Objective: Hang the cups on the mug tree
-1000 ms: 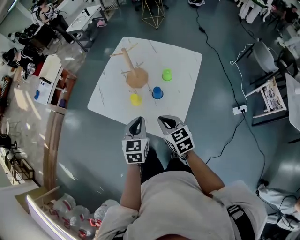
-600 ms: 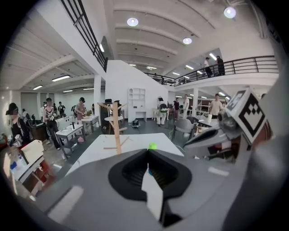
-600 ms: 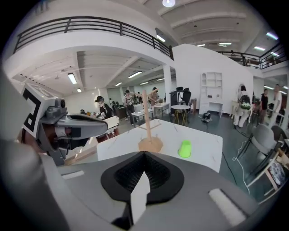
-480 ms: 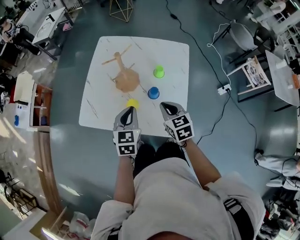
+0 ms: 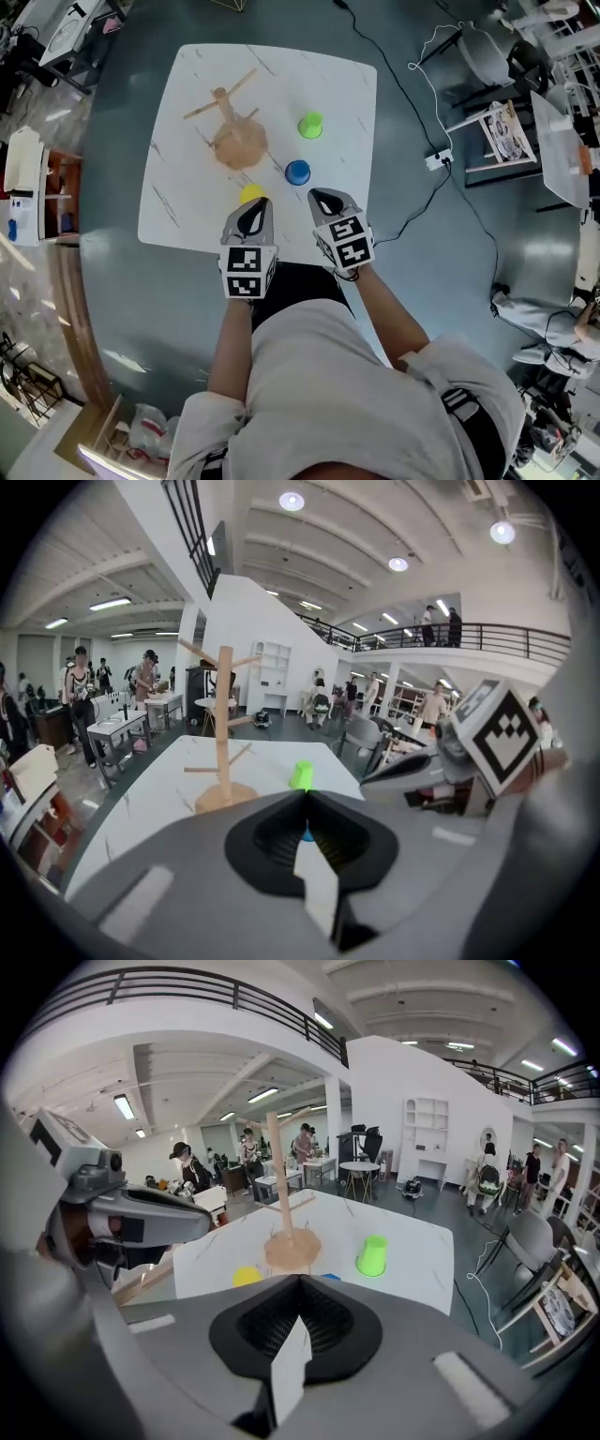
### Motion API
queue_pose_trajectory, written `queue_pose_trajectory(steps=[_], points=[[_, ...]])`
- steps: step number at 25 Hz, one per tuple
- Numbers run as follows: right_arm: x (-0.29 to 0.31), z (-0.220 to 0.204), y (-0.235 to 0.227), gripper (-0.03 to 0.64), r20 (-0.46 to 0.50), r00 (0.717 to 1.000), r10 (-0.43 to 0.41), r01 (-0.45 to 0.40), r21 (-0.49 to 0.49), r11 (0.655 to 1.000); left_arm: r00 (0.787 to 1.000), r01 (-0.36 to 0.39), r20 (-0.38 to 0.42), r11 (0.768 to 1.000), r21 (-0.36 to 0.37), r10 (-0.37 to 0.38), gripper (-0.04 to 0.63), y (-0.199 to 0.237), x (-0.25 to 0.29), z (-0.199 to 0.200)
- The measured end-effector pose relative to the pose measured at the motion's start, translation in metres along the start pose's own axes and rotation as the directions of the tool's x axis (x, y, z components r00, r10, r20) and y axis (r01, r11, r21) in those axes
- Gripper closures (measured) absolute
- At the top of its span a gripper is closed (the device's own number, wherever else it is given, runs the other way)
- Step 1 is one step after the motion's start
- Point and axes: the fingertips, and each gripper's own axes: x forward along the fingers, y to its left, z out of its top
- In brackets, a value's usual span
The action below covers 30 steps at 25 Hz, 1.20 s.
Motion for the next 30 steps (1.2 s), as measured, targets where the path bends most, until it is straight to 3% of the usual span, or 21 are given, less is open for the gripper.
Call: queue_pose_trajectory(steps=[4, 15, 22, 30], points=[[0.027, 0.016, -0.019, 0.617, 0.016, 1.000, 0.022, -0.022, 0.002, 1.000, 0.999, 0.005, -0.040, 0.999, 0.035, -0.004, 0.592, 0.004, 0.017, 0.007], [0.086, 0.029, -0.093, 0.615, 0.051, 0.998, 0.040, -0.043, 0.044, 0.998, 0.989, -0.073, -0.129, 0.997, 0.002, 0.073, 0.592, 0.015, 0.073, -0.004], [0.111, 0.035, -0.123, 0.614, 0.073, 0.997, -0.032, 0.031, 0.015, 0.999, 0.985, -0.075, -0.160, 0.997, -0.019, 0.071, 0.592, 0.030, 0.090, -0.018], [0.136, 0.037, -0.147, 0.448, 0.055, 0.989, -0.136, 0.137, -0.011, 0.991, 0.983, -0.088, -0.167, 0.993, -0.081, 0.073, 0.592, 0.056, 0.100, -0.024]])
